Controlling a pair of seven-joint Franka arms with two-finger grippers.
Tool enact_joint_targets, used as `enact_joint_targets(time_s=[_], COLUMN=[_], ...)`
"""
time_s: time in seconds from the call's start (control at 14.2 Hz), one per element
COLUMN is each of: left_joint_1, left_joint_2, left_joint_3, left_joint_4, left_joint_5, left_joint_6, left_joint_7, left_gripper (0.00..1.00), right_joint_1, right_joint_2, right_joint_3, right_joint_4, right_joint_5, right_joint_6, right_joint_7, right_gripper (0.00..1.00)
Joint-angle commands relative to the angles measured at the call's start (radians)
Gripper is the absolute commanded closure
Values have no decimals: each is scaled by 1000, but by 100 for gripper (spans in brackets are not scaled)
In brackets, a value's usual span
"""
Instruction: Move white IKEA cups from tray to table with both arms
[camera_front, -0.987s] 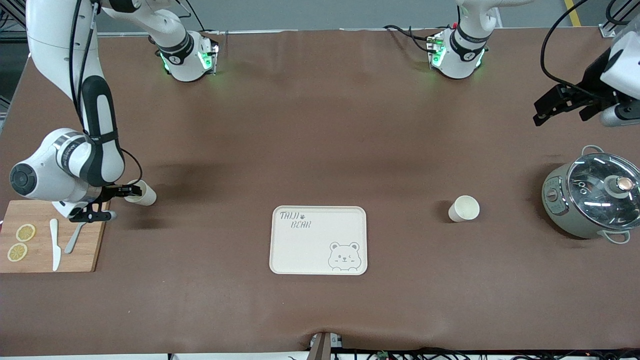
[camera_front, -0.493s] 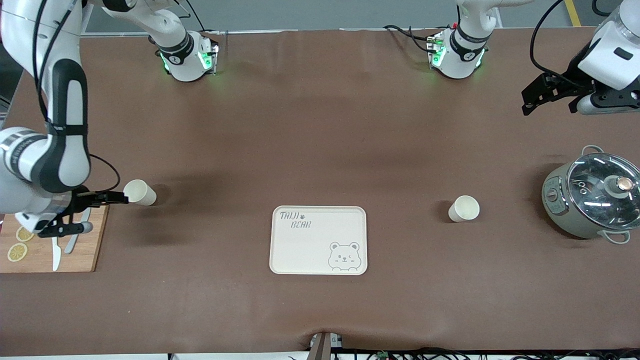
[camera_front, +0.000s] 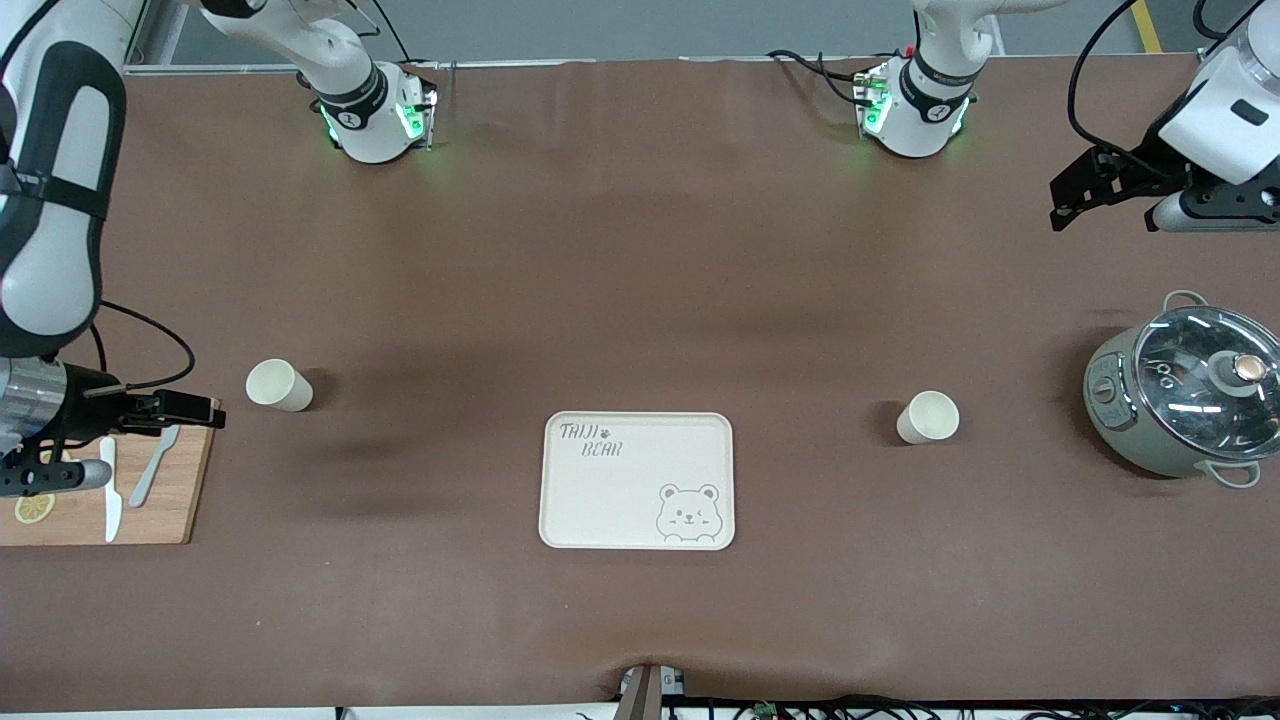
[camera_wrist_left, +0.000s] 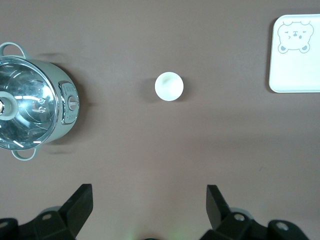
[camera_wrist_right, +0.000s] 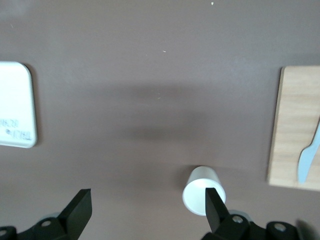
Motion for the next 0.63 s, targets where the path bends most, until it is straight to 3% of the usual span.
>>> enact_joint_targets(time_s=[0.0,0.14,0.28,0.49,0.56], left_joint_1=[4,7,24,26,29], left_joint_2=[0,-2,3,6,9], left_joint_3=[2,3,2,2,2], left_joint_4=[0,1,12,12,14], left_joint_5=[1,1,-1,1,1], left_joint_6=[-2,-2,0,0,0], left_joint_7=[8,7,8,10,10], left_gripper=[0,0,0,0,0], right_joint_1=[2,14,22,20,33], right_joint_2=[-76,-96,-103,-161,-170], right_joint_3=[7,9,7,4,7], right_joint_4=[3,48,146,161,161], right_joint_5=[-23,-116,-155,-172,-227], right_joint_6=[-41,-78,-205,-230,-233], right_joint_7=[53,49,53,52,52], right_gripper=[0,0,0,0,0])
